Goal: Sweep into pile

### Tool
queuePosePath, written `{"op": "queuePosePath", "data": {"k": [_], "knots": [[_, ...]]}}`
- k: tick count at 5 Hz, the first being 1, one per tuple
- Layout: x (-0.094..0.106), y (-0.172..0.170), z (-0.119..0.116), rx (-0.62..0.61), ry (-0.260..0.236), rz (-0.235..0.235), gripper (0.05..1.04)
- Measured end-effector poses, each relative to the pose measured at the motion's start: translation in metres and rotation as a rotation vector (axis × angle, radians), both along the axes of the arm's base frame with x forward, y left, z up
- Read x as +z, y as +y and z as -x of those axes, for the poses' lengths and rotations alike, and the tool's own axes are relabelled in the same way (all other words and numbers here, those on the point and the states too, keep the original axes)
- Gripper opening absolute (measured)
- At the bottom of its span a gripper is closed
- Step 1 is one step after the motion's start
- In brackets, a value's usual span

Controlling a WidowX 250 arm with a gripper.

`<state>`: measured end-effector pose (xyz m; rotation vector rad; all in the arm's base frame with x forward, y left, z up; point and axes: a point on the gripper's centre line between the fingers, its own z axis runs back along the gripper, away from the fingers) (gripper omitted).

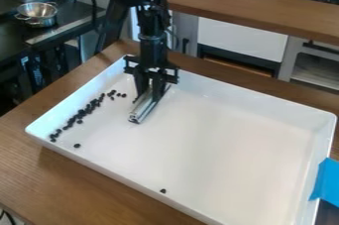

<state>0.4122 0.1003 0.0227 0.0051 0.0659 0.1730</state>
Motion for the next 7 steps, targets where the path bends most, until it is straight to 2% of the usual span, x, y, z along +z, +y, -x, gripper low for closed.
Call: {"op": "queuePosePath", "data": {"k": [1, 2, 4, 5, 6, 7], "knots": [[-0.001, 0.003, 0.015, 0.107, -0.009, -0.002, 0.367], [-0.001, 0.002, 0.033, 0.177, 0.011, -0.009, 0.366], [0.001, 0.013, 0.038, 0.206, -0.039, -0.071, 0.366], [0.003, 0.025, 0.039, 0.171, -0.048, -0.137, 0.366], [0.008, 0.043, 0.045, 0.109, -0.012, -0.227, 0.367], [0.008, 0.043, 0.048, 0.079, 0.006, -0.201, 0.366]]}}
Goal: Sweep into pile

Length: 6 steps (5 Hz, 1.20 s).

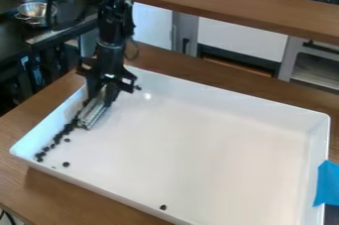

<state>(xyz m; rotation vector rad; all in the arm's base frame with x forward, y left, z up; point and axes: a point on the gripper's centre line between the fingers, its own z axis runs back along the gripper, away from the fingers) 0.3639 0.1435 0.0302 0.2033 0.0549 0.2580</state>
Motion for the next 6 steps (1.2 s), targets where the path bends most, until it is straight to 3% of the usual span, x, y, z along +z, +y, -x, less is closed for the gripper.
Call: {"op": "queuePosePath", "data": {"k": [1, 2, 3, 4, 6], "knots": [[0.023, -0.022, 0.001, -0.033, -0.064, 0.119, 0.366], [0.048, -0.063, 0.004, -0.075, -0.14, 0.273, 0.366], [0.065, -0.114, 0.011, -0.126, -0.169, 0.357, 0.366], [0.065, -0.16, 0.024, -0.148, -0.157, 0.371, 0.366], [0.047, -0.206, 0.039, -0.149, -0.146, 0.322, 0.366]]}}
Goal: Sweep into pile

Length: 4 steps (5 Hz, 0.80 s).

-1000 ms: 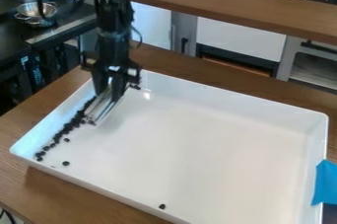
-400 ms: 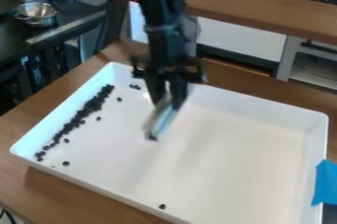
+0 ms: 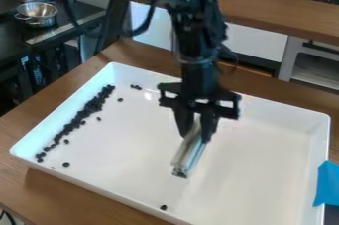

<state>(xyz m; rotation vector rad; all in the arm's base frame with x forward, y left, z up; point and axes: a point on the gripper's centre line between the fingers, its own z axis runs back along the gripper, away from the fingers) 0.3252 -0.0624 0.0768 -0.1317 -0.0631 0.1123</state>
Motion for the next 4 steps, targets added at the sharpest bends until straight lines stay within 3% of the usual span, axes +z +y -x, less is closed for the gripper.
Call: {"op": "queuePosePath", "data": {"k": [2, 4], "knots": [[-0.031, 0.001, 0.02, 0.043, 0.026, -0.049, 0.366], [-0.046, 0.016, 0.029, 0.126, 0.041, -0.045, 0.366]]}}
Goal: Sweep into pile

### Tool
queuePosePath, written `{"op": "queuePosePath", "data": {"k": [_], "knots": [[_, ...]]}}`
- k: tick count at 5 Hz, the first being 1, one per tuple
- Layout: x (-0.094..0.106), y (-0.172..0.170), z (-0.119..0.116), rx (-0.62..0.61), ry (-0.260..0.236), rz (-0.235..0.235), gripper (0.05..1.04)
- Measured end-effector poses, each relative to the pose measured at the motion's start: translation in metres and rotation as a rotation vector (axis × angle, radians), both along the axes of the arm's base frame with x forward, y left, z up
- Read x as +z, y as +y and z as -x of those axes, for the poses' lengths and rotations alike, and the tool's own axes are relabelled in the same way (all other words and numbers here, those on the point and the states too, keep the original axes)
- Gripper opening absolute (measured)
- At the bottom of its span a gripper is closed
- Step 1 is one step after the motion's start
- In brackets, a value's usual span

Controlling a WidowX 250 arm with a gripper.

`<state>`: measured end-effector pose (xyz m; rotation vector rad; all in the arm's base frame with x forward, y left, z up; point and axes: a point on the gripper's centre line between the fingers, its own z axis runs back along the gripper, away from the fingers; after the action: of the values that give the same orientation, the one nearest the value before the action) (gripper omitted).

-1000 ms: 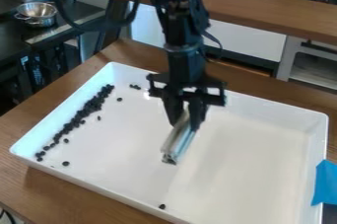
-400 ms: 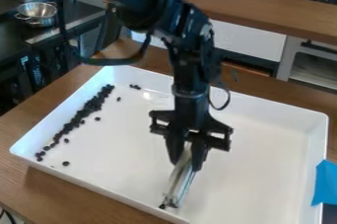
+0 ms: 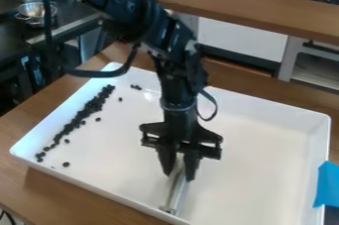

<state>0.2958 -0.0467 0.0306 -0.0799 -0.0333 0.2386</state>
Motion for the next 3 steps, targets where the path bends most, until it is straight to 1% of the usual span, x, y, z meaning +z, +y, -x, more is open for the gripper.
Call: {"op": "queuePosePath", "data": {"k": [1, 2, 3], "knots": [[-0.001, 0.009, 0.0, 0.011, 0.002, -0.011, 0.366], [-0.003, 0.025, 0.001, 0.029, 0.026, -0.027, 0.366], [-0.003, 0.043, 0.002, 0.019, 0.031, -0.068, 0.366]]}}
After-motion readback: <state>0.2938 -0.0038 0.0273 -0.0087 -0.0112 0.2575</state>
